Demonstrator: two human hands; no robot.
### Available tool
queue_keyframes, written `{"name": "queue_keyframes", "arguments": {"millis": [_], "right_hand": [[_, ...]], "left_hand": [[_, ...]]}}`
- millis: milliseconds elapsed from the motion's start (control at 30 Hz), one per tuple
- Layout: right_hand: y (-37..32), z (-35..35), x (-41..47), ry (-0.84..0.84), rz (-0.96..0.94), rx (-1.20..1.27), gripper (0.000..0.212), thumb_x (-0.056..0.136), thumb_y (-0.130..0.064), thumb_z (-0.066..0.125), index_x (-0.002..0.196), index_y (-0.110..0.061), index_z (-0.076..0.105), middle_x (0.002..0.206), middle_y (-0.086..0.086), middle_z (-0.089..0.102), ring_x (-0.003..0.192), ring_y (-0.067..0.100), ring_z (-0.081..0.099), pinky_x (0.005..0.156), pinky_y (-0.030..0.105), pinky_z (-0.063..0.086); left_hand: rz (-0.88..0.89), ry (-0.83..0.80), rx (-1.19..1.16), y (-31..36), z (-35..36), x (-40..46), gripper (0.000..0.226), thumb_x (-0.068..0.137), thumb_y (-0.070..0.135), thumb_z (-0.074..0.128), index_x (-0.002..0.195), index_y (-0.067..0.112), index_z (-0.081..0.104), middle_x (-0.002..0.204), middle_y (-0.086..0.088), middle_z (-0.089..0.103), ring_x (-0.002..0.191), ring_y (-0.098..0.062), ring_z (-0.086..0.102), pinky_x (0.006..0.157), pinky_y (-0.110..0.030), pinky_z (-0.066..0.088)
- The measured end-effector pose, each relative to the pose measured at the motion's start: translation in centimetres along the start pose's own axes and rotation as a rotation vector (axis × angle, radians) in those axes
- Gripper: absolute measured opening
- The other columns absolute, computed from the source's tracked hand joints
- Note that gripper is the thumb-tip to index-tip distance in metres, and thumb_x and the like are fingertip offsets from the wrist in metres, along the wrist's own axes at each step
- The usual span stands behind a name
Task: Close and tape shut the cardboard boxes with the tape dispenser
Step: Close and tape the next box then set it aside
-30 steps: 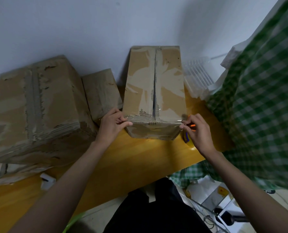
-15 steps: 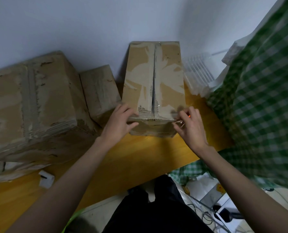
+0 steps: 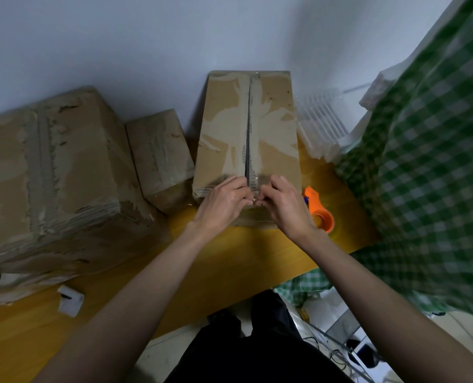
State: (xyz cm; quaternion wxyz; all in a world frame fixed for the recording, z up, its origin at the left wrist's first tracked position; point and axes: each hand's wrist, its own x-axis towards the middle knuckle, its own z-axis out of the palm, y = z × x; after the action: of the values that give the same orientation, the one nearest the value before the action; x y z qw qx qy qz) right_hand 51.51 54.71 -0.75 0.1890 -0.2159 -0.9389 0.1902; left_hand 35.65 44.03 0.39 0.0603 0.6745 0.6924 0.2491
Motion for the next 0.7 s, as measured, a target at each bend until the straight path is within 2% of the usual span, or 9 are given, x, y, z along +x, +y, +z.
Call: {"name": "queue_keyframes", "arguments": {"millis": [67, 167, 267, 367, 467, 567, 633, 700], "right_hand": [[0.7, -0.7, -0.6, -0.008, 0.005, -0.021, 0.015, 0.085, -0.009, 0.076, 0.084, -0.014, 0.062, 0.089, 0.003, 0.053, 0.082, 0.021, 0.048, 0.064, 0.035, 0.042], [2.9, -2.2, -2.4, 0.027, 0.087, -0.046, 0.016, 0.086, -0.020, 0.075, 0.084, -0.014, 0.060, 0.093, 0.001, 0.054, 0.085, 0.020, 0.046, 0.068, 0.041, 0.046], [4.1, -2.9, -3.6, 0.051, 0.137, -0.030, 0.018, 0.086, -0.025, 0.070, 0.085, -0.012, 0.058, 0.094, 0.001, 0.053, 0.087, 0.019, 0.048, 0.068, 0.040, 0.049], [4.0, -2.7, -3.8, 0.078, 0.114, 0.001, 0.016, 0.087, -0.023, 0.069, 0.083, -0.011, 0.059, 0.092, 0.001, 0.053, 0.084, 0.018, 0.049, 0.067, 0.040, 0.049], [4.2, -2.4, -3.7, 0.115, 0.096, 0.029, 0.015, 0.089, -0.017, 0.070, 0.081, -0.011, 0.059, 0.089, -0.001, 0.053, 0.082, 0.016, 0.047, 0.067, 0.039, 0.047], [3.5, -2.2, -4.1, 0.138, 0.110, -0.013, 0.014, 0.090, -0.007, 0.071, 0.086, -0.011, 0.058, 0.092, 0.000, 0.051, 0.083, 0.019, 0.045, 0.067, 0.044, 0.047], [2.3, -1.8, -4.6, 0.126, 0.096, -0.139, 0.020, 0.088, -0.004, 0.072, 0.103, -0.011, 0.060, 0.106, 0.004, 0.057, 0.096, 0.024, 0.048, 0.081, 0.045, 0.051], [1.3, -0.9, -5.2, 0.059, 0.033, -0.188, 0.046, 0.088, -0.011, 0.072, 0.131, -0.013, 0.058, 0.134, 0.006, 0.057, 0.126, 0.025, 0.046, 0.108, 0.044, 0.043]], "left_hand": [[-0.016, 0.001, 0.001, -0.7, -1.0, -0.8, 0.013, 0.081, 0.019, 0.079, 0.084, 0.011, 0.069, 0.091, 0.002, 0.058, 0.089, -0.008, 0.050, 0.078, -0.025, 0.051], [-0.161, 0.020, 0.028, -3.4, -3.3, -3.1, 0.018, 0.081, 0.024, 0.079, 0.085, 0.016, 0.064, 0.095, 0.010, 0.050, 0.091, -0.007, 0.047, 0.080, -0.027, 0.046], [-0.258, 0.017, 0.027, -5.9, -4.9, -5.0, 0.021, 0.080, 0.020, 0.081, 0.085, 0.018, 0.061, 0.097, 0.010, 0.050, 0.088, -0.012, 0.052, 0.079, -0.029, 0.046], [-0.264, -0.002, 0.008, -6.2, -5.1, -5.5, 0.021, 0.082, 0.015, 0.079, 0.082, 0.022, 0.059, 0.093, 0.006, 0.056, 0.084, -0.013, 0.056, 0.078, -0.029, 0.049], [-0.207, 0.028, 0.027, -6.2, -4.6, -5.4, 0.021, 0.083, 0.011, 0.078, 0.078, 0.018, 0.059, 0.086, 0.006, 0.054, 0.078, -0.011, 0.054, 0.072, -0.028, 0.049], [-0.231, 0.070, 0.073, -5.5, -4.3, -6.0, 0.012, 0.086, 0.010, 0.075, 0.089, 0.012, 0.064, 0.094, 0.000, 0.057, 0.087, -0.016, 0.057, 0.077, -0.033, 0.053], [-0.258, 0.088, 0.188, -4.4, -3.6, -6.7, 0.020, 0.086, 0.013, 0.074, 0.102, 0.009, 0.063, 0.107, -0.006, 0.058, 0.100, -0.021, 0.059, 0.087, -0.036, 0.054], [-0.265, 0.045, 0.217, -3.1, -2.2, -7.3, 0.044, 0.088, 0.025, 0.069, 0.126, 0.006, 0.058, 0.133, -0.011, 0.054, 0.126, -0.026, 0.054, 0.108, -0.042, 0.046]]}}
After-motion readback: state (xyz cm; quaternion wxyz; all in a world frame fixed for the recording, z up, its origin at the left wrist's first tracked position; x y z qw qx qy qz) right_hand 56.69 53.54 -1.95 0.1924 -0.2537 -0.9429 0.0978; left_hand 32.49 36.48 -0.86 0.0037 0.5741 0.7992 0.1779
